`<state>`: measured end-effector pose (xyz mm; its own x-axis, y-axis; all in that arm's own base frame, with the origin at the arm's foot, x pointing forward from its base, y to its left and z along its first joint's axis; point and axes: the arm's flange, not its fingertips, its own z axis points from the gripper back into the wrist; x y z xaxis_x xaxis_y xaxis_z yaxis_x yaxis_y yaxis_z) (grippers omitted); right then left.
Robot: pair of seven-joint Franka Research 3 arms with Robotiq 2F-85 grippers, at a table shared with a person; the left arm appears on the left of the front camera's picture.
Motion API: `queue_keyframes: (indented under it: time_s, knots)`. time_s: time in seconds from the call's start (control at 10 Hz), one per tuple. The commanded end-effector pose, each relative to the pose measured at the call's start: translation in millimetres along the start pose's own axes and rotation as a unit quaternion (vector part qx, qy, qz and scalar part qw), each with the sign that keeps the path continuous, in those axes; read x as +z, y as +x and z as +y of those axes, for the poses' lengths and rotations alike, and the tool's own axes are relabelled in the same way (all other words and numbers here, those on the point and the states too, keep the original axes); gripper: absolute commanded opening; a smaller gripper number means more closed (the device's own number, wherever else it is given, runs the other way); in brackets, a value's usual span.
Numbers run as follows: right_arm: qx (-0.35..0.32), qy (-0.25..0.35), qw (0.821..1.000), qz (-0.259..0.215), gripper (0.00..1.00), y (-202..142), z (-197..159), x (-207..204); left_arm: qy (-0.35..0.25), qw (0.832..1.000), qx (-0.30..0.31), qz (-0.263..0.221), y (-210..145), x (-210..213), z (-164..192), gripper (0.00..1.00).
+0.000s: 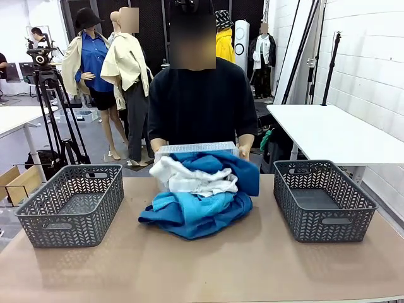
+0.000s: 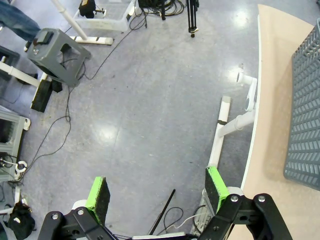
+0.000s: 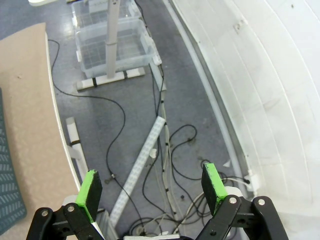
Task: Sort the tops and bottoms.
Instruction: Lift clothes from the center of the table with your left hand.
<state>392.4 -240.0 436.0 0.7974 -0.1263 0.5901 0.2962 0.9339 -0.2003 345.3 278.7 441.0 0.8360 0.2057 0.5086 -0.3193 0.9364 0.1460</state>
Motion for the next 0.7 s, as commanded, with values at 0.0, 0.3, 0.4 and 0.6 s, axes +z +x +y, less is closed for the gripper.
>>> queue_keyframes:
  time_s: [0.0, 0.3, 0.4, 0.6]
  knots:
    - [0.001, 0.001, 1.000, 0.000, 1.00, 1.5, 0.9, -1.7, 0.002, 1.000, -0.005, 0.002, -1.3, 1.2, 1.1, 1.00]
    - [0.001, 0.001, 1.000, 0.000, 1.00, 1.5, 0.9, -1.7, 0.002, 1.000, -0.005, 0.002, -1.3, 1.2, 1.1, 1.00]
    - [0.001, 0.001, 1.000, 0.000, 1.00, 1.5, 0.9, -1.7, 0.002, 1.000, -0.005, 0.002, -1.3, 1.2, 1.1, 1.00]
    - [0.001, 0.001, 1.000, 0.000, 1.00, 1.5, 0.9, -1.7, 0.002, 1.000, -0.005, 0.002, -1.3, 1.2, 1.1, 1.00]
